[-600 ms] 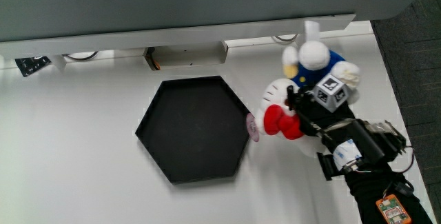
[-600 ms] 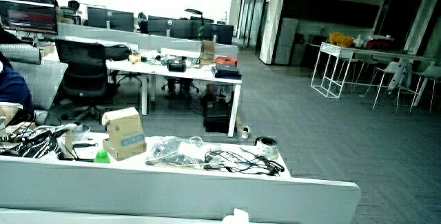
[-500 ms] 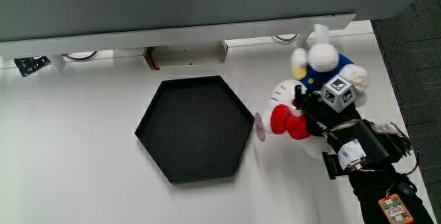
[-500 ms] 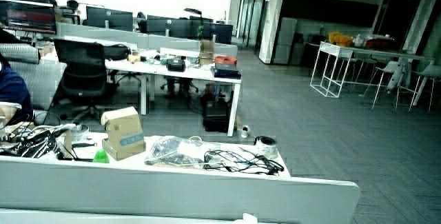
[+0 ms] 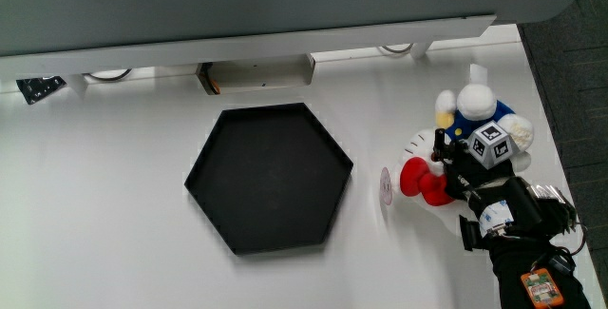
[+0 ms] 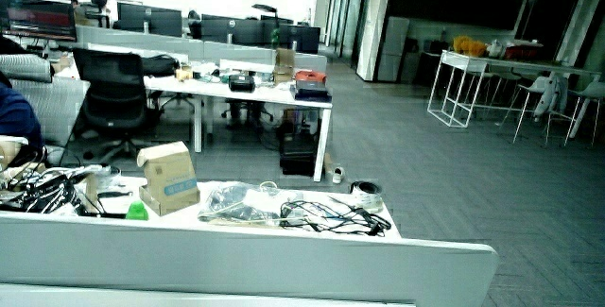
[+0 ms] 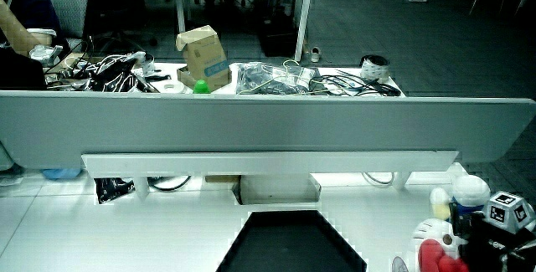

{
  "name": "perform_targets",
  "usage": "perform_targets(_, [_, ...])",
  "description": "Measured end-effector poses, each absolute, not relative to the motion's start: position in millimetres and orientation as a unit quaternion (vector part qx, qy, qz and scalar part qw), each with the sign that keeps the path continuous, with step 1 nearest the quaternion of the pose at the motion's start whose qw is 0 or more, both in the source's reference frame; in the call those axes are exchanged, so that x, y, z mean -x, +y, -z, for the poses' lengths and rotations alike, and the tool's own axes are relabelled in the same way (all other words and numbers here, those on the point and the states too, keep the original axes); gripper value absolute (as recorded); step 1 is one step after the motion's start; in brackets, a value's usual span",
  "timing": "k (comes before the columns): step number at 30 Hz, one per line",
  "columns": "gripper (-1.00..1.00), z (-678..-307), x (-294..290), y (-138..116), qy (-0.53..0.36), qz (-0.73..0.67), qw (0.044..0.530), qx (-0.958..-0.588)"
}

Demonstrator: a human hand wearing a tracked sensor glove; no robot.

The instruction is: Place hello kitty on desk

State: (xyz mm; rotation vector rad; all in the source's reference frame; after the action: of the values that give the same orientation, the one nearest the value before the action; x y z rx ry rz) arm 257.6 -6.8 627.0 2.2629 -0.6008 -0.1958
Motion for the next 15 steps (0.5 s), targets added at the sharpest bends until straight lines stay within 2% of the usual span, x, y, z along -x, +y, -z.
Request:
perform_targets(7, [0.00, -637, -259, 2, -0.221, 0.081, 0.401, -0.886])
perform_targets(8, [0.00, -637, -259, 4, -0.215, 0.088, 0.389, -0.891])
perform_targets(11, [0.00, -658, -271, 11, -0.188, 0.105, 0.398, -0.892])
perform_targets(15, [0.00, -645, -271, 12, -0.189, 0.082, 0.400, -0.893])
